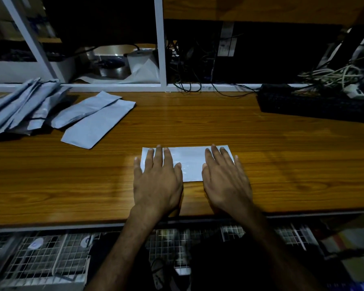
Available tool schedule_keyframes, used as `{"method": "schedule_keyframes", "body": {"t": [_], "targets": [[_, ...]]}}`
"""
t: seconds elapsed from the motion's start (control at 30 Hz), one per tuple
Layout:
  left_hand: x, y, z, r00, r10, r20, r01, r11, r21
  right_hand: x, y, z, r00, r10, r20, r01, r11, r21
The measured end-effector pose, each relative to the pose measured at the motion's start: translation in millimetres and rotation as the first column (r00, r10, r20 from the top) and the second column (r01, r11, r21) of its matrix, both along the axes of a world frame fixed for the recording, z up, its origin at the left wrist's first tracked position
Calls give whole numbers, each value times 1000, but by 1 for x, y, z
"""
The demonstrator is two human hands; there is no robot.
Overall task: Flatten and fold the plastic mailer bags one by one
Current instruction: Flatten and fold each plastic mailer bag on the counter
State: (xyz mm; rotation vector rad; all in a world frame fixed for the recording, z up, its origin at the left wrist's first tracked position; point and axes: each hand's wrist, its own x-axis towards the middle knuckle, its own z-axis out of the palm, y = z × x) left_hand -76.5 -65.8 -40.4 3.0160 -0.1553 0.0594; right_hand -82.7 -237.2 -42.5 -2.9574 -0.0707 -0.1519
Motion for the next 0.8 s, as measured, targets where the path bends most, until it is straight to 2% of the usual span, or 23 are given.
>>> {"method": "schedule_keyframes", "body": {"t": [0.2, 0.8], "targets": [[2, 16, 2, 1000, 12, -2, -12, 999, 33, -2, -14, 4, 999, -25, -27, 26, 999, 20], [-3, 62, 7, 996, 87, -17, -87, 996, -16, -5, -59, 9, 989, -137, -48, 137, 991, 1]]}}
